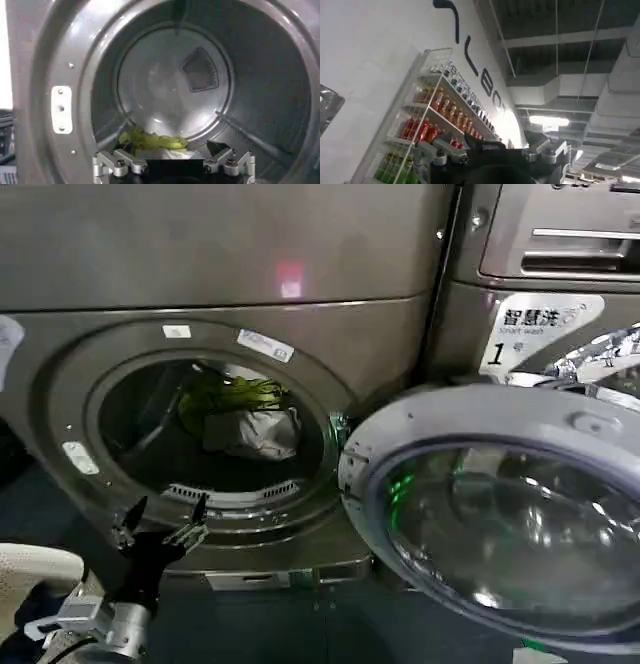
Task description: Grasp the clothes from the dryer.
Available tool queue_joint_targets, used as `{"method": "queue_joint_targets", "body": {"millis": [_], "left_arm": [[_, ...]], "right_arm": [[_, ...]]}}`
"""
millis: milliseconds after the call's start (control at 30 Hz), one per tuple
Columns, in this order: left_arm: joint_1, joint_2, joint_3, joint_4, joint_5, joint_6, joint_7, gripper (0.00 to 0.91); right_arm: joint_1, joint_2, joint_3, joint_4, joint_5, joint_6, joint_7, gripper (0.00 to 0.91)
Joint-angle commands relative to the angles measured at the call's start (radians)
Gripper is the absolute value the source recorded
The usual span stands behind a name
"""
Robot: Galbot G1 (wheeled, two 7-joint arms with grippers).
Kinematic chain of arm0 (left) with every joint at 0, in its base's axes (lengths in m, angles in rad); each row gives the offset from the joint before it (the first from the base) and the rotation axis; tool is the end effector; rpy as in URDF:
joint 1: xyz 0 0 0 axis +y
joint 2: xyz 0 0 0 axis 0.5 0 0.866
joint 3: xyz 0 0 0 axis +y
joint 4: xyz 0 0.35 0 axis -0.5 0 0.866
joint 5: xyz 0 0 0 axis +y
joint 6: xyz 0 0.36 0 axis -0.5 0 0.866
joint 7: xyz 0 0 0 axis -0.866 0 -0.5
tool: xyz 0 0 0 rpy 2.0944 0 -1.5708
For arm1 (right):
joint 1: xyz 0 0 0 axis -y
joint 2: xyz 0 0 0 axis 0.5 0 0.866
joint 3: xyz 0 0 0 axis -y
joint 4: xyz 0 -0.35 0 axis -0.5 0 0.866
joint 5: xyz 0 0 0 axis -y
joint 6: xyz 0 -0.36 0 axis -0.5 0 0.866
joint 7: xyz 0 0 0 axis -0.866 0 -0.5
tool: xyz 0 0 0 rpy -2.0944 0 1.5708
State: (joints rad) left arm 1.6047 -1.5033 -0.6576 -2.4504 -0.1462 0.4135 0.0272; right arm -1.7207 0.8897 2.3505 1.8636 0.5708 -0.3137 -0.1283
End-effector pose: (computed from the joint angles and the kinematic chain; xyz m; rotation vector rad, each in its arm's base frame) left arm 0.1557 0.0355 -0.1801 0.0056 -3.0572 0.0199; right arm -0.0566 -0.4140 0.0691 1.4092 2.3063 -0.7445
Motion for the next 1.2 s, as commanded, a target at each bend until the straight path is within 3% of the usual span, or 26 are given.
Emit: {"method": "queue_joint_targets", "body": {"millis": [33,767,1000,1200], "left_arm": [[0.001,0.0,0.001,0.0,0.0,0.0,0.0,0.907],[-0.02,0.003,0.008,0.014,-0.008,-0.006,0.014,0.907],[-0.176,0.053,0.002,0.108,-0.123,-0.023,0.027,0.907],[-0.378,0.095,0.043,0.283,-0.142,-0.059,0.022,0.907]], "right_arm": [[0.0,0.001,-0.001,0.003,0.001,0.0,0.0,0.907],[-0.013,0.019,0.015,0.018,0.012,0.006,0.015,0.907],[-0.063,0.04,0.067,0.047,0.009,-0.019,0.03,0.907],[-0.11,0.053,0.119,0.076,-0.003,-0.017,-0.004,0.907]]}}
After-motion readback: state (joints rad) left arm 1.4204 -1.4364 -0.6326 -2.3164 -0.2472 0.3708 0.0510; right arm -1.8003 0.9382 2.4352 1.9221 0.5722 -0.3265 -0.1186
